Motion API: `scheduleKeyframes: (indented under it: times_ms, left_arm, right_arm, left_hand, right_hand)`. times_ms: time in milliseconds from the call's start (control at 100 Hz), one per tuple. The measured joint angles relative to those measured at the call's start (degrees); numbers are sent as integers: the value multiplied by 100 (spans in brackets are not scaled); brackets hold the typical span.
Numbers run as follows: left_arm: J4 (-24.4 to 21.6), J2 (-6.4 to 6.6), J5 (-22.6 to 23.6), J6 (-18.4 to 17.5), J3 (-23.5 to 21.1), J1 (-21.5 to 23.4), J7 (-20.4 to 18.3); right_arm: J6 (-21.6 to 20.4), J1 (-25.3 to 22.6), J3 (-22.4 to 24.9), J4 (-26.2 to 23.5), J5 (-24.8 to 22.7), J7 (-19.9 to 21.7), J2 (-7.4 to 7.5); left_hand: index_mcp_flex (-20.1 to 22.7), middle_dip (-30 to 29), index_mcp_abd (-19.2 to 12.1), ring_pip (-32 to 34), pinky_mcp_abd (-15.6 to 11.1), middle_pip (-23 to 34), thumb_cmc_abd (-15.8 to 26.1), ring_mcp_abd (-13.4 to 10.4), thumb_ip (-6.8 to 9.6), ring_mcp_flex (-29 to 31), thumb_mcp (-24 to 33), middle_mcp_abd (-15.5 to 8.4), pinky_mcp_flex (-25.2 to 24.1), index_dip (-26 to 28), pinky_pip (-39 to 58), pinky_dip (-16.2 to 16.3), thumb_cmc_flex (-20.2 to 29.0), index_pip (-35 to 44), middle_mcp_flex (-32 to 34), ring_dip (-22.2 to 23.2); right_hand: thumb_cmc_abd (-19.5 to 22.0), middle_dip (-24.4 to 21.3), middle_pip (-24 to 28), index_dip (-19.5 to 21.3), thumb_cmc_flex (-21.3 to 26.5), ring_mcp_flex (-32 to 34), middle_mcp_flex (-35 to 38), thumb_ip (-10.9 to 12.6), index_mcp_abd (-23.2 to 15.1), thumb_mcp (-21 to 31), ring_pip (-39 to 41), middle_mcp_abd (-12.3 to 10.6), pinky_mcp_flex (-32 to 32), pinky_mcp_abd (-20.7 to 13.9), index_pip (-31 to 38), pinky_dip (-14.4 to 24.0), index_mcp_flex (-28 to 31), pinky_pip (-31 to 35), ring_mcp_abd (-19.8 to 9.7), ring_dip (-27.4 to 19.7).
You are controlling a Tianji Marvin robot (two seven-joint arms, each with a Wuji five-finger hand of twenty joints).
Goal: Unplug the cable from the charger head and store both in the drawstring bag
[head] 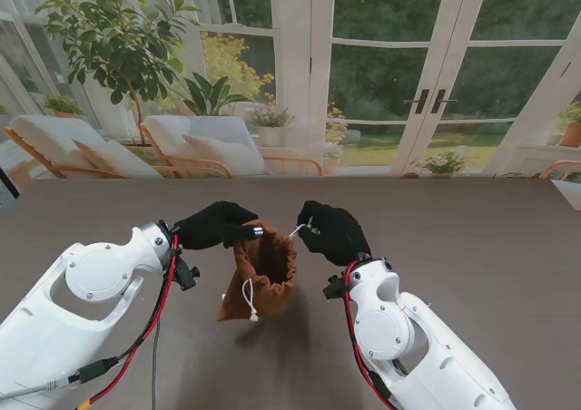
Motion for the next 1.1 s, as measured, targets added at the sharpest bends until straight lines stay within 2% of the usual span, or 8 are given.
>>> scheduleKeyframes:
  times_ms: [510, 570, 710, 860, 940, 1100]
  left_arm:
    - [-39, -1, 4, 90, -8, 49, 7]
    - [-40, -1, 3, 106, -7, 52, 7]
    - [-64, -3, 3, 135, -10, 82, 25]
    - [-95, -4, 4, 153, -26, 104, 27]
    - [-99, -4, 3, 155, -32, 106, 27]
    - [-101, -5, -13, 170, -33, 111, 34]
  right_arm:
    - [0, 37, 104, -42, 241, -19, -39]
    - [34, 48, 75, -30, 285, -144, -60]
    - [135, 136, -88, 153, 296, -715, -175]
    - [122, 249, -206, 371, 185, -829, -266]
    - [103, 292, -265, 442, 100, -911, -282]
    - [92, 410, -400, 674, -269, -1326, -327]
  left_hand:
    - [0, 0, 12, -2, 5, -3, 0, 10, 0, -3, -65, 15, -1, -9, -7, 60, 58, -47, -9, 0]
    - [0, 0, 13, -2, 5, -4, 0, 11, 0, -3, -65, 16, -1, -9, -7, 61, 58, -48, -10, 0]
    - [0, 0, 36, -2, 9, -4, 0, 16, 0, -4, -74, 29, -2, -9, -9, 63, 58, -67, -13, 0]
    - [0, 0, 42, -2, 13, -5, 0, 19, 0, -4, -127, 32, -2, -12, -9, 66, 58, -81, -15, 0]
    - [0, 0, 45, -2, 15, -6, 1, 22, 0, -5, -139, 34, -3, -14, -11, 68, 58, -82, -15, 0]
    - [0, 0, 65, -18, 32, -29, 2, 66, 0, -13, -198, 63, -3, -28, -58, 118, 59, -89, -22, 0]
  right_hand:
    - [66, 0, 18, 8, 3, 3, 65, -3, 24, -7, 161, 4, 0, 74, 34, 0, -68, 79, 58, 56]
    - [66, 0, 19, 8, 3, 3, 72, -3, 51, -3, 236, 4, 0, 74, 34, 0, -65, 144, 58, 68]
    - [55, 0, 90, 20, 3, 11, 265, -32, 109, 12, 463, -58, 0, 76, 92, 0, -59, 285, 65, 185]
    - [55, 0, 96, 59, 3, 11, 340, -36, 202, 21, 580, -107, 0, 76, 227, 0, -59, 516, 64, 258]
    - [49, 0, 138, 73, -14, 13, 413, -146, 269, 160, 668, -155, 0, 76, 299, 0, -59, 693, 49, 314]
    - [41, -61, 166, 116, -104, 19, 638, -212, 330, 297, 882, -319, 0, -58, 451, 0, -59, 1109, -26, 428]
